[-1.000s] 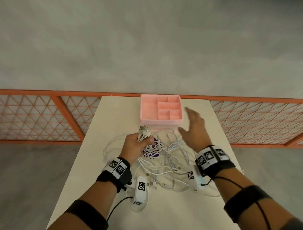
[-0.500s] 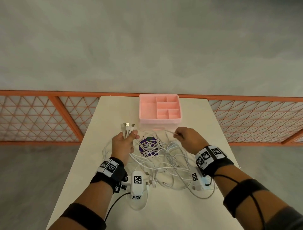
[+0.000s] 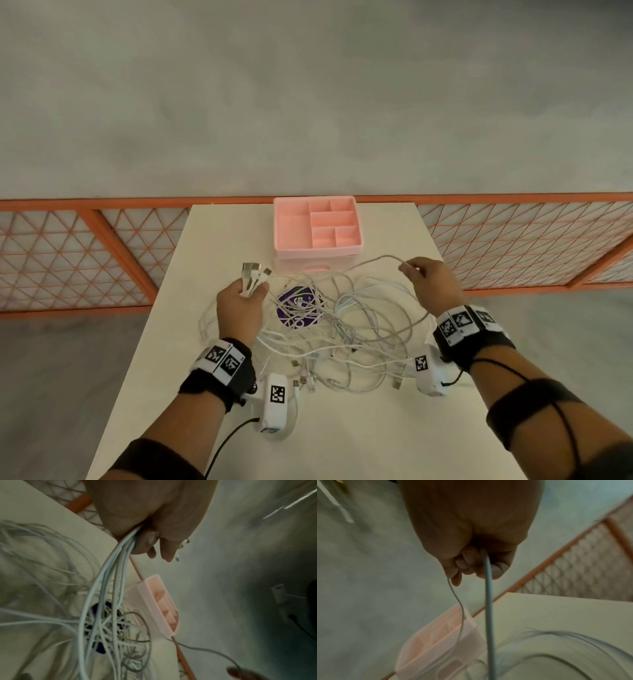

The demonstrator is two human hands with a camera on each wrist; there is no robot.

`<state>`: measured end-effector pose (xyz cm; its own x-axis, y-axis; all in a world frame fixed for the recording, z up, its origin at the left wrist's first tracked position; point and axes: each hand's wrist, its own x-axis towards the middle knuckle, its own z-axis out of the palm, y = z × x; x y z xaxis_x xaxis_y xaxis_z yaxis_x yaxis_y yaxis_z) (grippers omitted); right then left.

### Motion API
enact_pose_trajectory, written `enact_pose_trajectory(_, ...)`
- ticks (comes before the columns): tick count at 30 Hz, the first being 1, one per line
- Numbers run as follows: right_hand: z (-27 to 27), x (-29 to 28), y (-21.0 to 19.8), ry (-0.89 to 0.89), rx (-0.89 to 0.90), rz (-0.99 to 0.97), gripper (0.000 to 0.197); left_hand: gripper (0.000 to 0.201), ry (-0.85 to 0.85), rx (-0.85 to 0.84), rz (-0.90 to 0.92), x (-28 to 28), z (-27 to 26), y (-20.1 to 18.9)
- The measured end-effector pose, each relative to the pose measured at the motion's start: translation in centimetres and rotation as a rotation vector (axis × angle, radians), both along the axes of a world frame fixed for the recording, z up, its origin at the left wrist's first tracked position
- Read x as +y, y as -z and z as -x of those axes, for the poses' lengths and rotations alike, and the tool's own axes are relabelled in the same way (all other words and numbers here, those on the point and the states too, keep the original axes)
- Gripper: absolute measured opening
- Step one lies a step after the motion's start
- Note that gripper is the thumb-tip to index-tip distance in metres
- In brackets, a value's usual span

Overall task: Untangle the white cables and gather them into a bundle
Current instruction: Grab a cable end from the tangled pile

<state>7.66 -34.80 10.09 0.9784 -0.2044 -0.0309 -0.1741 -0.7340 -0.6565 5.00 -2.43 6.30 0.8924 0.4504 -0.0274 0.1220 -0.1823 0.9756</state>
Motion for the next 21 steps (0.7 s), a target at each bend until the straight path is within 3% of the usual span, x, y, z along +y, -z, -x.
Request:
enact_pose_trajectory(2, 0.0, 2.5, -1.8, -0.156, -0.052, 0.101, 0.025, 0.020, 0.095, -0.093, -0.011, -1.6, 0.1, -1.7)
enact_pose_trajectory(5, 0.6, 7.0, -3.3, -0.510, -0.016, 0.190, 0.026, 0.011, 0.288, -0.217, 0.027, -4.2, 0.5, -4.5)
enact_pose_trajectory(8, 1.4, 10.6, -3.6, -0.701, -0.033, 0.196, 0.022, 0.010, 0.439, -0.181, 0.015, -5.4, -0.1, -4.6)
enact_pose_trajectory(13, 0.1, 10.0, -5.1, -0.468, -0.110, -0.034, 0.010, 0.019, 0.432, -0.125, -0.032, -3.6, -0.4, -3.5)
enact_pose_trajectory(17, -1.5, 5.7, -5.4, -0.292, -0.099, -0.118, 0.012, 0.020, 0.307, -0.056, 0.111, -0.6, -0.4, -2.2)
enact_pose_trajectory(21, -2.1, 1.1, -4.0, -0.141, -0.063, -0.084, 0.016, 0.025, 0.137, -0.028, 0.278, 1.8, -1.0, -1.4)
